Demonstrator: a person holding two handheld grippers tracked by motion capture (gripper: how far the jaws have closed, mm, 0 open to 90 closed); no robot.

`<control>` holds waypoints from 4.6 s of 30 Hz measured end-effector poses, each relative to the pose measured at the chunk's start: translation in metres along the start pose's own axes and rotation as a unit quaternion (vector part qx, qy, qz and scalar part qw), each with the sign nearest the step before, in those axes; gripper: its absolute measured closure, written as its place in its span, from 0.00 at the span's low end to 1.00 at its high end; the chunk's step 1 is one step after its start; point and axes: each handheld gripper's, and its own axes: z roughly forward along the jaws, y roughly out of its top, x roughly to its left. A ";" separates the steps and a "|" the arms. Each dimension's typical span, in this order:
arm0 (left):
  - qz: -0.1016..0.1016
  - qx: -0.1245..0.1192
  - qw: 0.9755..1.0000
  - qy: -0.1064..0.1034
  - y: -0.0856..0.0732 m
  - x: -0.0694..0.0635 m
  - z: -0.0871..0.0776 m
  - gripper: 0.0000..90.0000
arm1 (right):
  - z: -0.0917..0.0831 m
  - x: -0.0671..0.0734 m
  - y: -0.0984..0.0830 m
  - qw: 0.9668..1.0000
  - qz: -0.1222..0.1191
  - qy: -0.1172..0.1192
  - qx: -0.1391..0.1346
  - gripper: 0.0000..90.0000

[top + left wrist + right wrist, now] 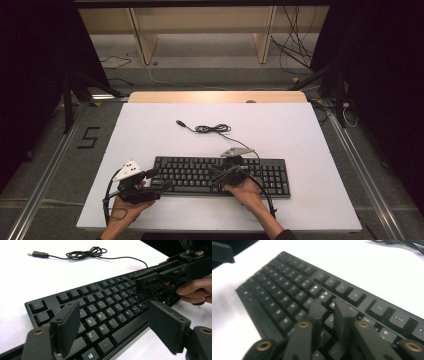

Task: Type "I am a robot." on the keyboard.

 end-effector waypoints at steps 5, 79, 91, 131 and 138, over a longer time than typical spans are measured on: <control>-0.002 0.002 1.000 0.000 0.000 0.000 0.001 0.28 | -0.006 0.003 0.001 1.000 -0.001 0.015 -0.008 0.74; 0.031 0.112 0.993 0.004 0.029 -0.004 0.082 0.99 | -0.041 0.020 -0.018 0.998 -0.025 0.048 -0.030 0.40; 0.036 0.128 0.991 0.009 0.029 -0.006 0.091 0.99 | -0.042 0.021 -0.019 0.998 -0.026 0.048 -0.031 0.38; 0.027 0.120 0.992 0.009 0.028 -0.003 0.090 0.96 | -0.044 0.021 -0.018 0.998 -0.026 0.047 -0.037 0.38; 0.009 0.106 0.994 0.004 0.033 -0.001 0.082 0.87 | -0.045 0.020 -0.017 0.998 -0.025 0.044 -0.040 0.39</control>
